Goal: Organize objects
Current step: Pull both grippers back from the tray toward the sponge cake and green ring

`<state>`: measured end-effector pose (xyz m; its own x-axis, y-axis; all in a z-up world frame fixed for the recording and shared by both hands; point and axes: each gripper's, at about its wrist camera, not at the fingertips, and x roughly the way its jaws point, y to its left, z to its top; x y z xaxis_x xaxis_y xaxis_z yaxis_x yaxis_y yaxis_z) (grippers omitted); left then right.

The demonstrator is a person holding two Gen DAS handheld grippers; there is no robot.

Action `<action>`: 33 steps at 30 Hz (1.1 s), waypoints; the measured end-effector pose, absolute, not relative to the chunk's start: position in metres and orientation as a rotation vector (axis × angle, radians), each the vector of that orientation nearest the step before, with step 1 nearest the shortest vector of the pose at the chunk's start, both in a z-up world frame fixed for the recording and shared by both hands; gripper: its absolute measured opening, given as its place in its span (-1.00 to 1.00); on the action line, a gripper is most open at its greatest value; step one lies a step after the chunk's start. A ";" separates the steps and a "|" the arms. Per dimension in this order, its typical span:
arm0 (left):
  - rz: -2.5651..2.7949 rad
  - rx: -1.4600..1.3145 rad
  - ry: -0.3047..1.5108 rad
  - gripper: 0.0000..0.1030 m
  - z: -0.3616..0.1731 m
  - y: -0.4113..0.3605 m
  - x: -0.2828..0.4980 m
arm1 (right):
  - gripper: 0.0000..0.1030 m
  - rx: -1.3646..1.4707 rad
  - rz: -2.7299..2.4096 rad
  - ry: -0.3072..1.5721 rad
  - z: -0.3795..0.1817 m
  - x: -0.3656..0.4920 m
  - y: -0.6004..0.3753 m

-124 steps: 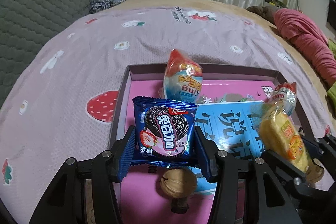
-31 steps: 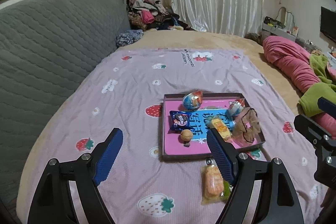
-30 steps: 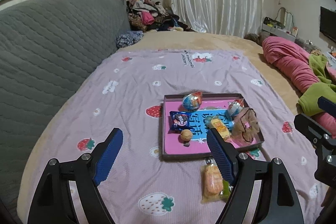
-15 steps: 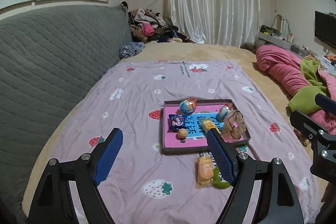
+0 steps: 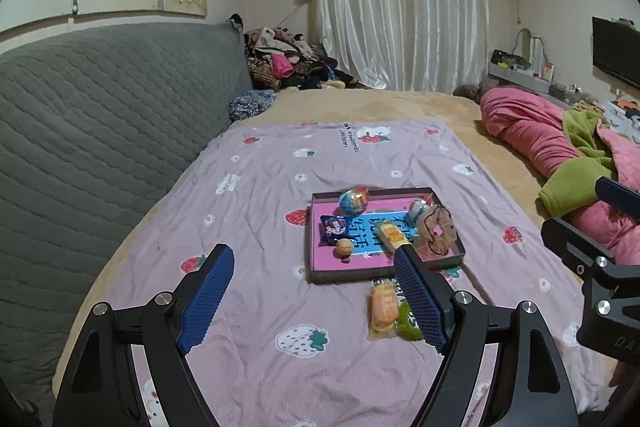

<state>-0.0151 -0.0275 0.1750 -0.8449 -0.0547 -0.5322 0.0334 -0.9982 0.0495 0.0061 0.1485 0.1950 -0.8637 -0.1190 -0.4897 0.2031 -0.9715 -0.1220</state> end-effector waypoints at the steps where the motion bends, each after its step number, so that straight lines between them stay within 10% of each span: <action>1: -2.975 0.858 -0.064 0.62 0.175 -0.026 -0.013 | 0.77 0.739 -2.870 0.253 0.195 0.008 0.149; 33: -2.950 0.976 -0.122 0.62 0.138 -0.012 0.006 | 0.87 0.870 -2.850 0.277 0.148 0.028 0.161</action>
